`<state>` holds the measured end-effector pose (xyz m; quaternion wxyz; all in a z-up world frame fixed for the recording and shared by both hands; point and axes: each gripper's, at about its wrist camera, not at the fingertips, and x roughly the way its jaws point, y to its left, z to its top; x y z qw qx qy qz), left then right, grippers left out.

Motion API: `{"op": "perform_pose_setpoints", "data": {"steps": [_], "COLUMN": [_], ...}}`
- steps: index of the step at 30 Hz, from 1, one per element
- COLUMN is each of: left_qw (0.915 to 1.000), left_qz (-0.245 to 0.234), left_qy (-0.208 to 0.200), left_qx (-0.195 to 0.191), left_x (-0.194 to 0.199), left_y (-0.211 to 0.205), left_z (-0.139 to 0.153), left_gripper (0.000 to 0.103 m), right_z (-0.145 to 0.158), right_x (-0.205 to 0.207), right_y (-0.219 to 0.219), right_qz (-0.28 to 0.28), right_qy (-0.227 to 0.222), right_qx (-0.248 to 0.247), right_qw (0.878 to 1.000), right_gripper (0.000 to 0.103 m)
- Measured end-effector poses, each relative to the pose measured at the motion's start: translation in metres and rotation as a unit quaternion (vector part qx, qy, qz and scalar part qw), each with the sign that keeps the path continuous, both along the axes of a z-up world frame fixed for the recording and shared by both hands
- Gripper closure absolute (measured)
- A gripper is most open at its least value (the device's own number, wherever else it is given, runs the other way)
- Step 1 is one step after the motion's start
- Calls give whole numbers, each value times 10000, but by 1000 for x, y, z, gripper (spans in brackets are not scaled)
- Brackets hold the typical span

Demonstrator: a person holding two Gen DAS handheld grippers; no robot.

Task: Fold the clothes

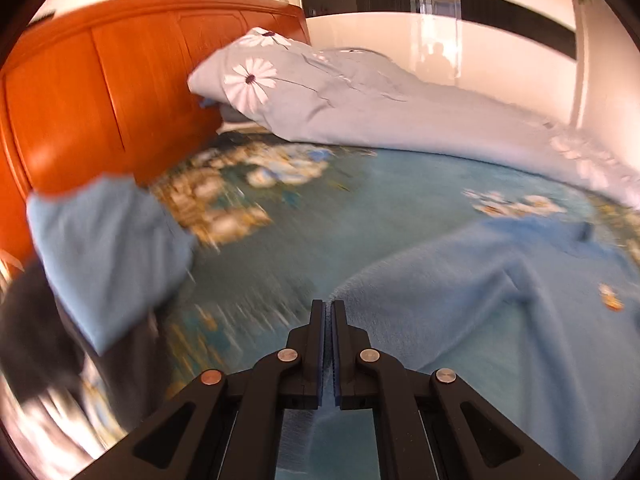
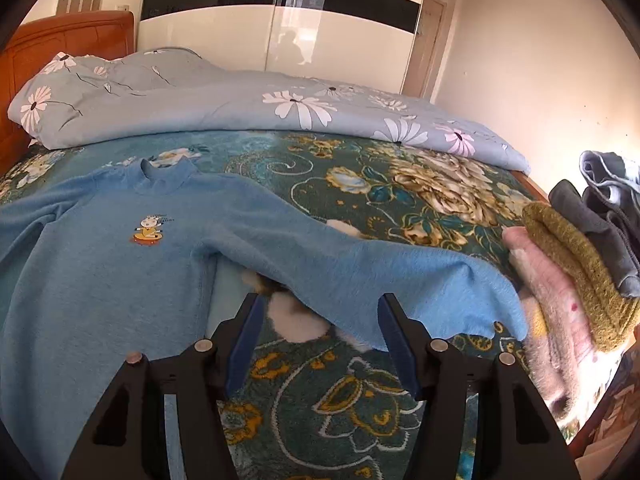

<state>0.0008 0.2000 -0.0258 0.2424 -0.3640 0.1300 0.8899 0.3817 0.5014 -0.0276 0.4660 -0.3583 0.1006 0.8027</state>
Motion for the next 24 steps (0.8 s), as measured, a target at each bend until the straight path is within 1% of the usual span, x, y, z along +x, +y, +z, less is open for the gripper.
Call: {"op": "perform_pose_setpoints", "data": {"steps": [4,5,9,11,13,15,17,19,20,21,22,23,24], "left_qw": [9989,9982,9933,9904,9912,9935,9937,9928,9922,9904,9866,9812,9731], "left_qz": [144,186,390,502,474,291,36,-229,-411,-598,-796,-1012,-1283], "left_qy": [62,25,-275,-472,-696,-866,-1079,-1173,-1174,-1203,-1309,-1477,-1689], "left_qx": [-440,-565,-1057,-1196,-1024,-674,-308,-61,116,314,555,719,902], "left_x": [-62,-72,-116,-129,-131,-122,-109,-88,-73,-57,-37,-21,-2], "left_y": [17,23,43,48,50,47,43,38,32,25,17,12,8], "left_z": [4,0,-29,-44,-48,-42,-33,-20,-12,-6,-1,1,0], "left_gripper": [100,100,100,99,98,96,90,72,69,61,51,47,43], "right_z": [-9,-10,-15,-16,-15,-13,-9,-7,-8,-9,-11,-15,-18], "right_x": [-6,-7,-8,-7,-5,-2,3,7,11,15,19,24,29], "right_y": [-1,-2,-3,-2,-4,-7,-12,-18,-23,-28,-34,-41,-45], "right_qz": [4,6,5,2,18,65,106,168,230,298,387,484,570], "right_qy": [-87,-106,-207,-266,-286,-291,-260,-166,-96,-22,78,215,339], "right_qx": [-106,-122,-167,-184,-178,-144,-132,-230,-347,-472,-646,-888,-1128], "right_qw": [9999,9999,9996,9995,9994,9995,9995,9995,9991,9984,9971,9946,9914], "right_gripper": [42,42,42,42,42,42,42,42,42,42,42,42,42]}}
